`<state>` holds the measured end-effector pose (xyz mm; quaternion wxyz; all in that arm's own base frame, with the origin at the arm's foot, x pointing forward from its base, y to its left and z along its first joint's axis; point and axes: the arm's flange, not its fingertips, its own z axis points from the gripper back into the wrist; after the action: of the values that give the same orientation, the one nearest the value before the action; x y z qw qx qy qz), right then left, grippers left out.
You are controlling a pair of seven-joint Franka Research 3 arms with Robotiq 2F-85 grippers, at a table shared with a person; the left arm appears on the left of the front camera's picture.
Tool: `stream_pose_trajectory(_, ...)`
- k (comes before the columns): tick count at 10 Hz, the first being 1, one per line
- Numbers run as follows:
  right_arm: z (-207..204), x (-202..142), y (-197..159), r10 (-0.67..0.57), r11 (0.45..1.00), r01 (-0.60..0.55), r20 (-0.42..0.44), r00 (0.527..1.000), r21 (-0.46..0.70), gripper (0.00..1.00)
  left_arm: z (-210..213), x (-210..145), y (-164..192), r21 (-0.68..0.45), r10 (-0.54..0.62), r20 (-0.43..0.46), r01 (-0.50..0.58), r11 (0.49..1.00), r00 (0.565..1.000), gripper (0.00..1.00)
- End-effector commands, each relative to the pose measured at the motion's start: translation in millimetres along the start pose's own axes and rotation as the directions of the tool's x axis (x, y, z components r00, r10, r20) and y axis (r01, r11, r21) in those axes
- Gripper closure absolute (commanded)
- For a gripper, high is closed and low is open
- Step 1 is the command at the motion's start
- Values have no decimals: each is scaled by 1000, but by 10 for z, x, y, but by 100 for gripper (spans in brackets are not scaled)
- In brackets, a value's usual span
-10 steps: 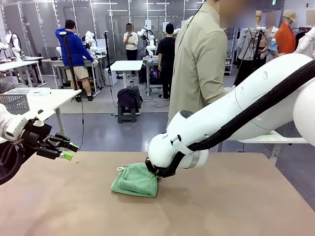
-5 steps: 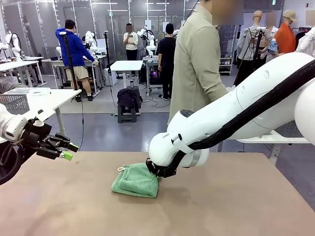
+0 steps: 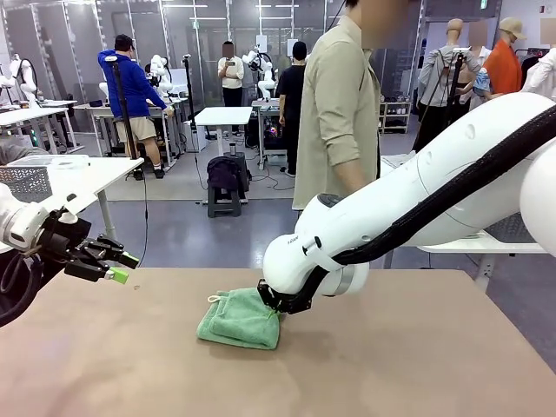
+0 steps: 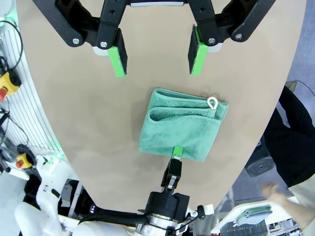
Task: Fold the towels and place them in the basket.
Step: Place the folded Towel with hook on the right side of the table.
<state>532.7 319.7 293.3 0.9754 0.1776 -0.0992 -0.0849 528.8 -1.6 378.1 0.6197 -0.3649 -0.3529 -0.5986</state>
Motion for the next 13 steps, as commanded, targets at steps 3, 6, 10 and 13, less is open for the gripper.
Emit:
stream_pose_trajectory(3, 338, 351, -498, 145, 988, -141, 60, 988, -61, 95, 8, 5, -16, 2, -1, 1, 1, 1000, 1000, 35)
stream_pose_trajectory(6, 755, 805, -1267, 196, 968, -178, 89, 976, -176, 95, 8, 5, -16, 2, -1, 1, 1, 1000, 1000, 35)
stream_pose_trajectory(10, 1126, 1429, -2422, 199, 951, -172, 85, 976, -257, 95, 8, 5, -16, 2, -1, 1, 1, 1000, 1000, 35)
stream_pose_trajectory(13, 1283, 1817, -3134, 208, 923, -175, 62, 976, -342, 95, 8, 5, -16, 2, -1, 1, 1, 1000, 1000, 35)
